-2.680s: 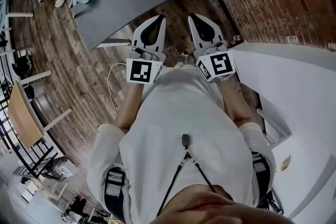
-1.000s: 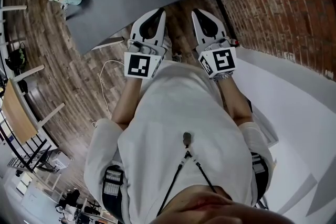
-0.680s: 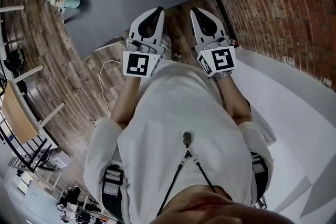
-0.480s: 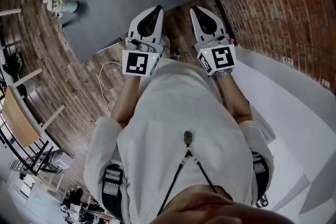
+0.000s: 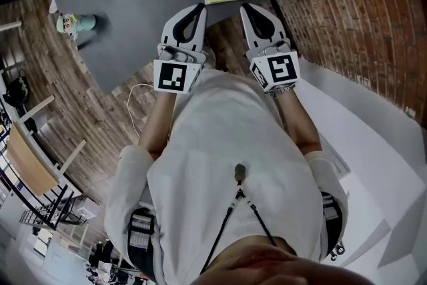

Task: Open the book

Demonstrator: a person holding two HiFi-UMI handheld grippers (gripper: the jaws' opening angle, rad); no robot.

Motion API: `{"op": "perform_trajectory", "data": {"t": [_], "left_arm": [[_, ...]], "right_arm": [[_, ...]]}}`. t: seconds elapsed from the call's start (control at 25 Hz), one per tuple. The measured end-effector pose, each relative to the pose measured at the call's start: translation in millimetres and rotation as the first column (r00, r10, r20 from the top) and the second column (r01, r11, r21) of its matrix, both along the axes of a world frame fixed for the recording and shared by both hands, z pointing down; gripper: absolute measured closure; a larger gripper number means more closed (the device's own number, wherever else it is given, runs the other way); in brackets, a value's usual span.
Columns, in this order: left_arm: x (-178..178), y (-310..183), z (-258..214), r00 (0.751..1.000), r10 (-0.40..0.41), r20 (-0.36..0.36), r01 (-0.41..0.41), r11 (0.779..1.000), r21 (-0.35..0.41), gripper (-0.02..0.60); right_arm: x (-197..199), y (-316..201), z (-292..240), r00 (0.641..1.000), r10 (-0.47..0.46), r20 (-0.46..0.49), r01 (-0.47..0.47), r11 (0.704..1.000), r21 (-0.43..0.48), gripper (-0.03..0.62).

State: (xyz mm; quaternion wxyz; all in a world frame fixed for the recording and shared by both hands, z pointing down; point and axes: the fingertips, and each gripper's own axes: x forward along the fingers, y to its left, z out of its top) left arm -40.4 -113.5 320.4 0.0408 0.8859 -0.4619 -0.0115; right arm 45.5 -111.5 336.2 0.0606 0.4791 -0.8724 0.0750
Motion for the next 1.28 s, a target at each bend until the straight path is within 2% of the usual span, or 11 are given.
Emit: {"op": "perform_trajectory", "data": {"t": [0.08,0.24,0.76,1.28], "left_arm": [[-2,-12,1,1.000,0.011,0.000,-0.011,1.000,0.001,0.558],[-7,-37,-7,0.999,0.020,-0.048,-0.019,1.000,0.020,0.558],[-47,-90,9,0.998,0.043,-0.049,-0.043,0.999,0.011,0.558],[-42,-103,46,0.996,0.086,-0.031,-0.088,0.995,-0.046,0.558]], "right_arm": [[-4,-13,2,1.000,0.003,-0.002,-0.003,1.000,-0.002,0.556],[-13,-37,6,1.000,0.011,-0.013,-0.011,1.000,-0.008,0.556],[-46,-92,27,0.998,0.039,-0.056,-0.041,0.999,-0.027,0.556],[-55,-115,80,0.997,0.049,-0.052,-0.055,0.990,-0.127,0.556]]}}
